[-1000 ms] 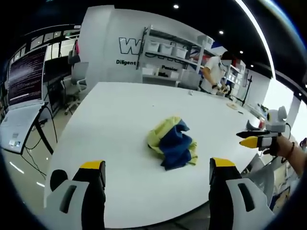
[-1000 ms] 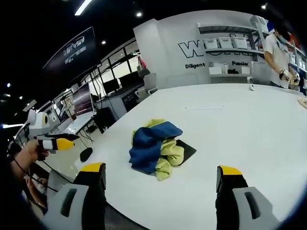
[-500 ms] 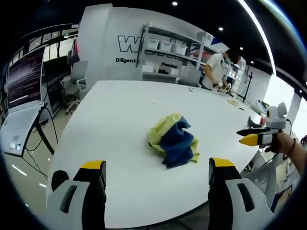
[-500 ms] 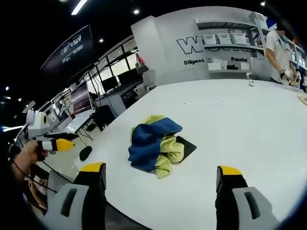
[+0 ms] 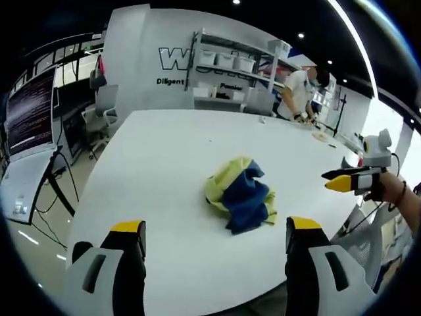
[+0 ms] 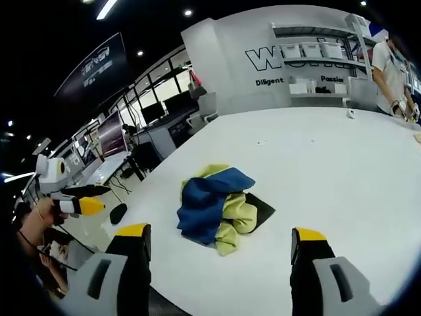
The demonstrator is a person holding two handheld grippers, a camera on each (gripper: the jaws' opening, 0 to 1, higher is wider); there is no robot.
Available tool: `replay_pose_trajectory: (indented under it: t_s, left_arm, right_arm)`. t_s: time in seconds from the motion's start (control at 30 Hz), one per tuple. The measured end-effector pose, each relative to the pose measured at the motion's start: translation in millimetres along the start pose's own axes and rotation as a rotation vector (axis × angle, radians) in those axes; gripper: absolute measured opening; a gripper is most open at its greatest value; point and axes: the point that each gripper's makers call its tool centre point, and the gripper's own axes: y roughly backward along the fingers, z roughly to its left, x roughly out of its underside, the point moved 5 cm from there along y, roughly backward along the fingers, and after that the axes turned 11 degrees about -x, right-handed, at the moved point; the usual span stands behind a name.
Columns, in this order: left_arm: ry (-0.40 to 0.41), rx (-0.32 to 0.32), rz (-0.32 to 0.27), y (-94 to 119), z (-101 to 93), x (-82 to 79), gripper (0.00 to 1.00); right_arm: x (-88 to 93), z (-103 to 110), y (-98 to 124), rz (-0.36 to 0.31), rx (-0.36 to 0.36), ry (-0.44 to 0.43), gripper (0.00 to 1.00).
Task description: Fold the garment on the visible template until the final outline fits inside the template.
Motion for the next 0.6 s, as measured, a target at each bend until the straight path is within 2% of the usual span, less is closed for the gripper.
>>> replay_pose_trajectory:
  t_s: [0.37, 0.6]
  left_arm:
    - [-0.008, 0.019, 0.006, -14, 0.3, -6.2, 0.83]
    - [-0.020, 0.023, 0.011, -28, 1.1, -10.2, 0.80]
  right_arm:
    - [-13.5, 9, -25, 0.018, -0.048, 0.016, 0.76]
    - [-13.0, 12, -38, 0.045, -0.069, 0.032, 0.71]
